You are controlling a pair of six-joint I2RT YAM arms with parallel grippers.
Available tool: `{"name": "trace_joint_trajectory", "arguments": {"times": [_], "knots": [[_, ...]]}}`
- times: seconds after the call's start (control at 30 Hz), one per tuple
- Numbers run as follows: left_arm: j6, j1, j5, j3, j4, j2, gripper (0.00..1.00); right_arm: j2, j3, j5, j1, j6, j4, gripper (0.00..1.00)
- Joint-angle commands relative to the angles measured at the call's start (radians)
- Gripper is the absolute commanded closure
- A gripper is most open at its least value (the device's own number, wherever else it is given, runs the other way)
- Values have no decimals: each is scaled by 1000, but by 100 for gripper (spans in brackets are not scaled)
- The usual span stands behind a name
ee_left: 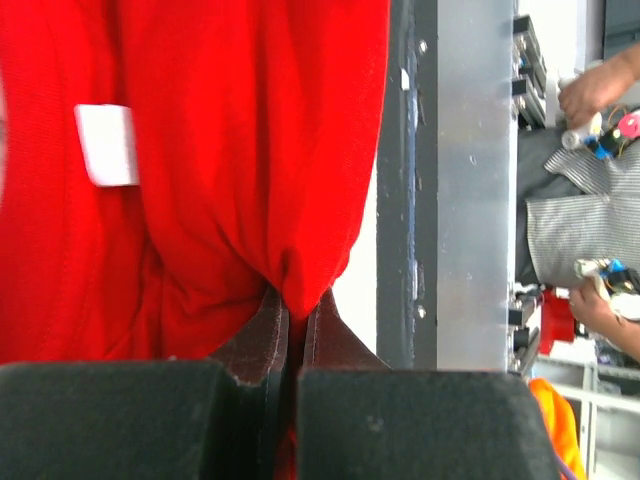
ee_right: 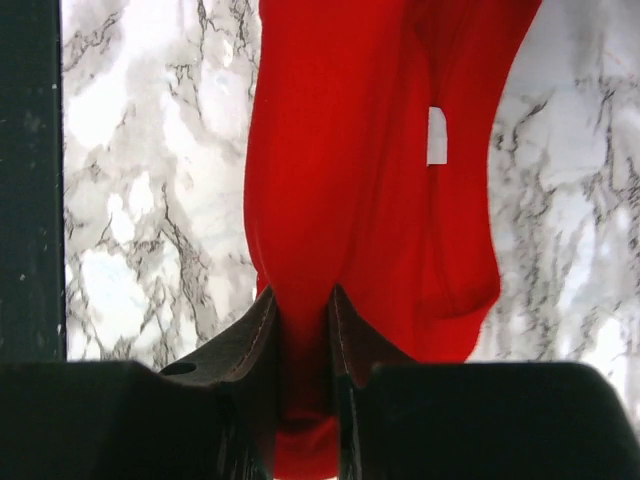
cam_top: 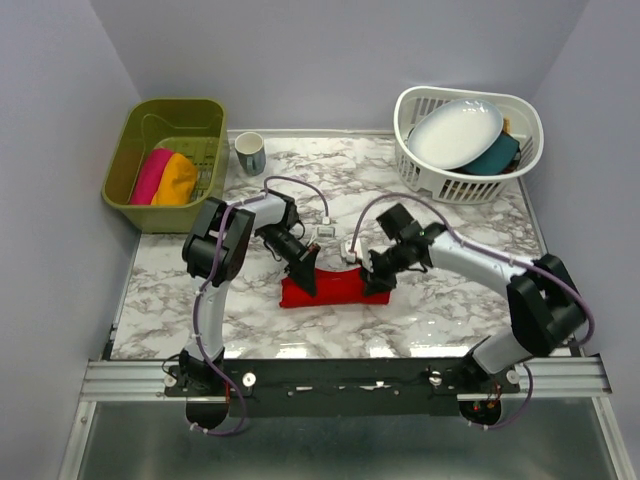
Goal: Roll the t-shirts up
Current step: Roll the T-shirt to the center of the board.
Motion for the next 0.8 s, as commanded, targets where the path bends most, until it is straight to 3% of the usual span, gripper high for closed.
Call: {"name": "trace_joint_trajectory", "arguments": {"times": [0.0, 0.13, 0.3, 0.43, 0.5, 0.53, 0.6, 0.77], "knots": [[-68, 44, -15, 69, -188, -37, 94, 242, 209, -195, -82, -296, -645, 75], [-192, 48, 26, 170, -189, -10, 91, 388, 343, -236, -117, -391, -849, 76], [-274, 51, 23, 201, -189, 38, 92, 457, 395, -236, -136, -373, -862, 76], [-367, 83, 71, 217, -189, 63, 88, 485, 414, -255, -186, -351, -862, 76], [-368, 95, 83, 224, -189, 56, 77, 499, 434, -272, -211, -330, -862, 76], [-354, 101, 70, 243, -188, 37, 65, 508, 441, -275, -231, -321, -862, 76], [-320, 121, 40, 278, -187, 17, 58, 540, 472, -278, -245, -304, -862, 76], [-241, 144, -152, 540, -184, -42, 46, 621, 547, -273, -256, -249, -863, 75]]}}
